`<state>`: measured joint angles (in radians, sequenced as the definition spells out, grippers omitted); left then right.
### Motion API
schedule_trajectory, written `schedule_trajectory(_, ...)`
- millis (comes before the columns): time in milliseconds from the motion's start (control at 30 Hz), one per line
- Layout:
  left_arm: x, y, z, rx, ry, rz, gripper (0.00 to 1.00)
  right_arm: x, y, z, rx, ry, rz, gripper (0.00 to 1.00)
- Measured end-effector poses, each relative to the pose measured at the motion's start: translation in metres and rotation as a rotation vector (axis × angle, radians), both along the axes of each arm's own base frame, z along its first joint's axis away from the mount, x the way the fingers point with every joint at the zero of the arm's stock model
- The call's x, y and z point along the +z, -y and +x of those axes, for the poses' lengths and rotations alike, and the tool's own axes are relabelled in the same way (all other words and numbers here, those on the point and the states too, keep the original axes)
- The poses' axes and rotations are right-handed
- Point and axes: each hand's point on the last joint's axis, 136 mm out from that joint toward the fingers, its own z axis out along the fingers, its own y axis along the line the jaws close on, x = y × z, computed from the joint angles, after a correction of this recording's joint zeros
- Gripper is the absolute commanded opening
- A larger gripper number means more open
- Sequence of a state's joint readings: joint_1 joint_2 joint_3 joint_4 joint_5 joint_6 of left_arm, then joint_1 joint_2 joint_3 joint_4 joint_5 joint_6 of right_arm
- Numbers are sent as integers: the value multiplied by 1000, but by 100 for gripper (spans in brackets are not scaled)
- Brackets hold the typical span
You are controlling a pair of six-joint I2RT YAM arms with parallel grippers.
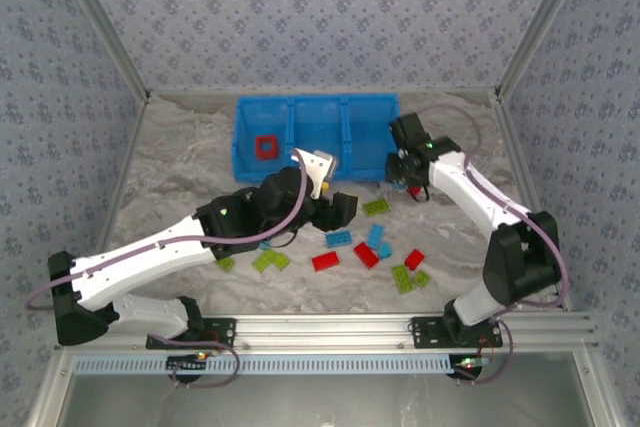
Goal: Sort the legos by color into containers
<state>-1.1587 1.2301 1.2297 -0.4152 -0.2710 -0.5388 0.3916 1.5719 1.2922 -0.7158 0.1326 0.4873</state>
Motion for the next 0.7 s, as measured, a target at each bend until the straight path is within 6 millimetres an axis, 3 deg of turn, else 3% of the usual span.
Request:
schedule_trajectory(67, -4, -6, 3, 29, 4, 27, 72, 11, -17, 27, 23, 48, 23, 34)
schedule_trajectory(133, -9, -13, 5, 54, 2, 58, 72, 8, -28, 54, 35, 66, 29, 35)
schedule_trajectory(333, -12, -27, 6, 106, -11, 75, 72, -50, -34, 104, 41, -14, 0, 35)
schedule_trajectory(500, -14, -41, 5, 150, -27, 83, 72, -77, -34, 119, 34, -65, -9, 40)
schedule_trajectory(700, -33, -54, 3, 192, -68, 114, 72, -84, -37, 124, 37, -83, -11, 49)
